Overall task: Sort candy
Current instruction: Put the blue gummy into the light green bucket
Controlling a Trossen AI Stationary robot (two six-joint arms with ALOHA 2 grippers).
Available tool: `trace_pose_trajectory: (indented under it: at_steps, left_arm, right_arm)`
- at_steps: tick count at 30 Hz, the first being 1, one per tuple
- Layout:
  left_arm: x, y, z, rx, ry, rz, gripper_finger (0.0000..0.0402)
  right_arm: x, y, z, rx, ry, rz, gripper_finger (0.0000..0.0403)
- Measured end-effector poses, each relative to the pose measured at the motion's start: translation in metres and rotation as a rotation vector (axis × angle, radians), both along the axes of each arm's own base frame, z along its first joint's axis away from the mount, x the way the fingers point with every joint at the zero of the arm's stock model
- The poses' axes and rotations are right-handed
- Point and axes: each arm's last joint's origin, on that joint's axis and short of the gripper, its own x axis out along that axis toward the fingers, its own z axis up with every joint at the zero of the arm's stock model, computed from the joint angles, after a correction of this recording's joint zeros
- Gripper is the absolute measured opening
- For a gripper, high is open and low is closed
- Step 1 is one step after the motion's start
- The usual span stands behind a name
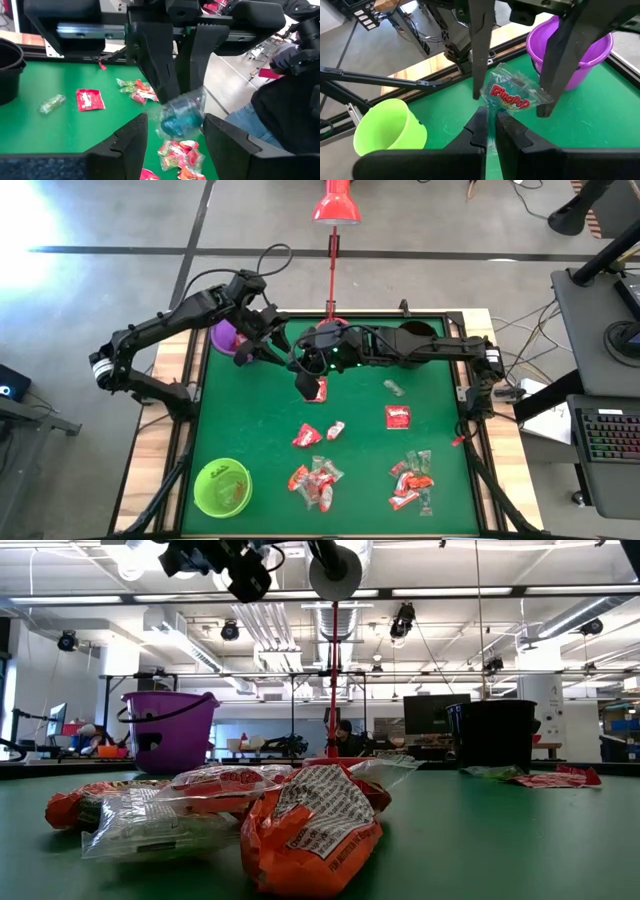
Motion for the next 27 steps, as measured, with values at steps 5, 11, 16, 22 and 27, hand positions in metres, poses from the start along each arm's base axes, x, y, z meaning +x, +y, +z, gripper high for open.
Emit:
trace_pose_trajectory:
  at_steps: [5, 11, 16, 22, 27]
  left_arm:
    - [0.0009, 0.0006, 0.0015, 0.013, -0.019, 0.001, 0.0141]
    - [0.0024, 0.0015, -0.0004, 0.006, -0.014, -0.003, 0.0092]
    - [0.0018, 0.0011, 0.0004, 0.008, -0.017, -0.003, 0.0048]
    - [0.0016, 0.001, 0.0006, 0.008, -0.017, -0.003, 0.0011]
    - [0.0016, 0.001, 0.0007, 0.008, -0.017, -0.002, 0.0004]
  right_arm:
    - [0.0, -0.0001, 0.0, 0.001, 0.0, 0.001, 0.0013]
    - [-0.0002, -0.0001, -0.0005, 0.001, 0.005, 0.001, 0.0013]
    - [-0.0002, -0.0001, -0.0006, 0.0, 0.005, 0.001, 0.0013]
    - [-0.0002, -0.0001, -0.0006, -0.011, 0.006, 0.005, 0.0013]
    - [-0.0001, -0.0002, -0.0005, -0.022, 0.005, 0.009, 0.0017]
